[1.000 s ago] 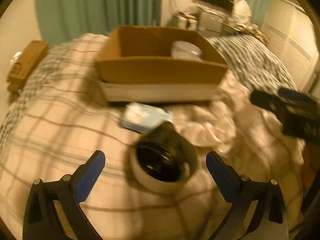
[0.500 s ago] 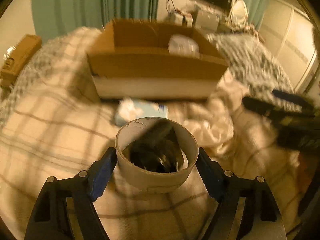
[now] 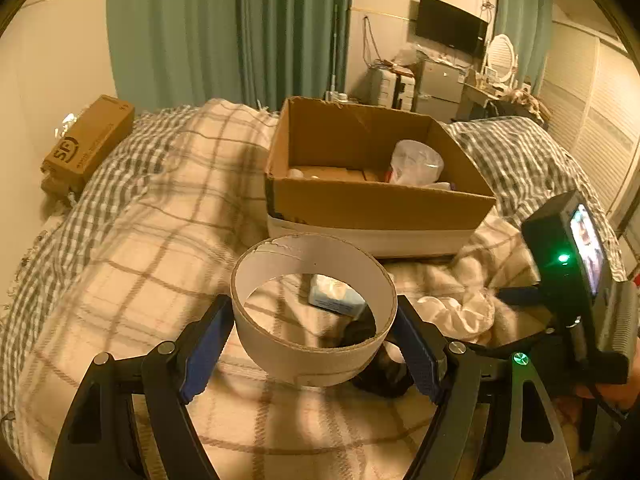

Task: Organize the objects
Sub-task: 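Grasp the white paper ring beside the black tape roll with the left tool, then grasp the white cloth with the right tool and drop it into the box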

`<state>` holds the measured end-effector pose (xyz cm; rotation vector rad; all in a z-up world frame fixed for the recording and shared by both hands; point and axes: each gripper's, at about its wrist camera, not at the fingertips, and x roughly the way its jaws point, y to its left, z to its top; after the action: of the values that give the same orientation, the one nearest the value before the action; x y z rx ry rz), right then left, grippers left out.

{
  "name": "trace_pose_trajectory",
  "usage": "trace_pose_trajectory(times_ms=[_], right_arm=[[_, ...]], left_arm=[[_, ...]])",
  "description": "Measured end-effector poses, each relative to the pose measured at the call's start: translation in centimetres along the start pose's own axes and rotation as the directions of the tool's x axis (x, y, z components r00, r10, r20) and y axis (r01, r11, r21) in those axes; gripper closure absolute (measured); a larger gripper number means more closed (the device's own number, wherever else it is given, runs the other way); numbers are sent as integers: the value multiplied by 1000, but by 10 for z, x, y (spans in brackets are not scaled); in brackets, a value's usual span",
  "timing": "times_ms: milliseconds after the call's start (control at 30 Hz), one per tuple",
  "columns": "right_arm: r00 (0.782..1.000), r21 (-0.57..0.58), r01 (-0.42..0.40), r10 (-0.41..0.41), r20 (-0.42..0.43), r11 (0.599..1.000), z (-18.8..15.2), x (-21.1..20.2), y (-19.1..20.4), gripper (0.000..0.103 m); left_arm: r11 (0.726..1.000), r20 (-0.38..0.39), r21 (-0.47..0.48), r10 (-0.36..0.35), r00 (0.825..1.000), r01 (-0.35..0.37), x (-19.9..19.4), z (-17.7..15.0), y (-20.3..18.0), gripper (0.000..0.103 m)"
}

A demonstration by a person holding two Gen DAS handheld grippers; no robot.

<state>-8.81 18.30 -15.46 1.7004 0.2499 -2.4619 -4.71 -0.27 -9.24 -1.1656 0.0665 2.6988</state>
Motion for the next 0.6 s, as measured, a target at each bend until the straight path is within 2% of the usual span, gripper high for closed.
trace_pose_trajectory(times_ms=[33, 200, 300, 467, 600], right_arm=[[1000, -5, 2, -2, -6, 1000, 0, 1, 1, 15], [999, 9, 31, -31, 13, 999, -1, -5, -1, 62], [998, 20, 33, -34, 53, 999, -2, -15, -3, 77], [987, 46, 16, -23, 157, 999, -3, -47, -10, 90], [971, 63, 8, -23, 239, 998, 1, -75, -15, 90]], left_arm=[[1000, -3, -2, -11, 1000, 11, 0, -1, -1, 22], [1000, -8, -4, -4, 1000, 4, 1, -3, -2, 22], [1000, -8, -13, -6, 1000, 6, 1, -3, 0, 22], [1000, -3, -24, -4, 1000, 4, -2, 1, 2, 22], [1000, 24, -21, 7, 1000, -7, -10, 11, 1, 22]])
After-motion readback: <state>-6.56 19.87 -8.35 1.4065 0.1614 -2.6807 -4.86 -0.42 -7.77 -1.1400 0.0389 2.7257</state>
